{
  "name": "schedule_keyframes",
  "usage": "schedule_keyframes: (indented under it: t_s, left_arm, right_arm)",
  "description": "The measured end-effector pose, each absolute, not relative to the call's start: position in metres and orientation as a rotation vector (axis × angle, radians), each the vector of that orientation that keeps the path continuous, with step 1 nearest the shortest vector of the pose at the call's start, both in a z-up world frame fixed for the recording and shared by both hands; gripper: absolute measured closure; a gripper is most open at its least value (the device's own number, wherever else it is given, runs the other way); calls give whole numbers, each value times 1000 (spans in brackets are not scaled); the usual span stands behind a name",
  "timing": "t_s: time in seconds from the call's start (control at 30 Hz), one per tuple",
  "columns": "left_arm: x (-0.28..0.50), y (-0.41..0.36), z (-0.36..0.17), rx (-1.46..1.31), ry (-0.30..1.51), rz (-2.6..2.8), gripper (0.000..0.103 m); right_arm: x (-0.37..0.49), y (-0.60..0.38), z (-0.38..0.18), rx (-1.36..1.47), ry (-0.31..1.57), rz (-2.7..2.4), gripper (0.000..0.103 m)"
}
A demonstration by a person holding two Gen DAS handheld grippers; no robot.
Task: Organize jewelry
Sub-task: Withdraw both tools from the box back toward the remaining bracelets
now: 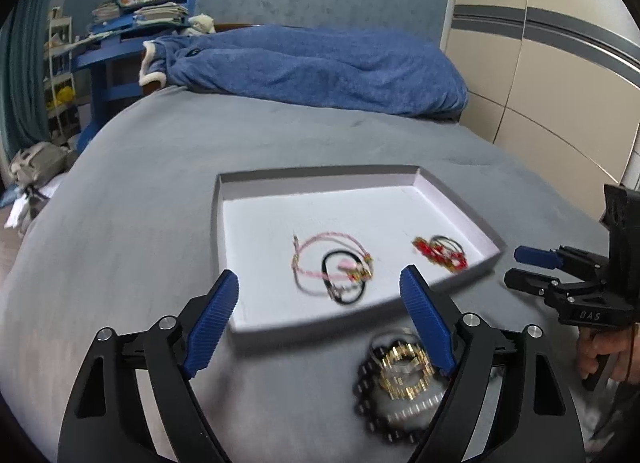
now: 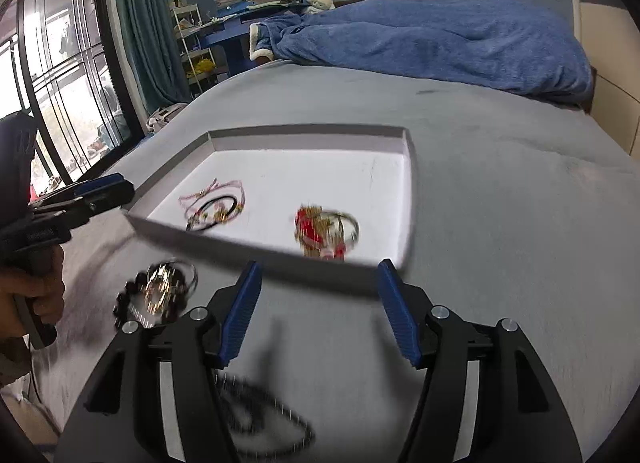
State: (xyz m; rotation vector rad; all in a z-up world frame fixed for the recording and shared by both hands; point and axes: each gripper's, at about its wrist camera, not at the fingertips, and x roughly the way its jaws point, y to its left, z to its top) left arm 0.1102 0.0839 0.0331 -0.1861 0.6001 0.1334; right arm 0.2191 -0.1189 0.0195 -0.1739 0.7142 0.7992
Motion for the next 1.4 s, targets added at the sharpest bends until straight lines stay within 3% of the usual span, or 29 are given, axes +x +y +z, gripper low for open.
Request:
schedule_keyframes:
  t_s: [0.33,0.63,1.4]
  left_arm:
    - [65,71,5,-184,625,131,18]
    - [46,57,14,-103,529,168,18]
    - [50,76,9,-197,541,196,19]
  right_arm:
    - [187,-163,4,-102,742,748,41]
    - [173,-158,0,-162,738,694,39]
    - [188,-171,-6,-58,798,719,39]
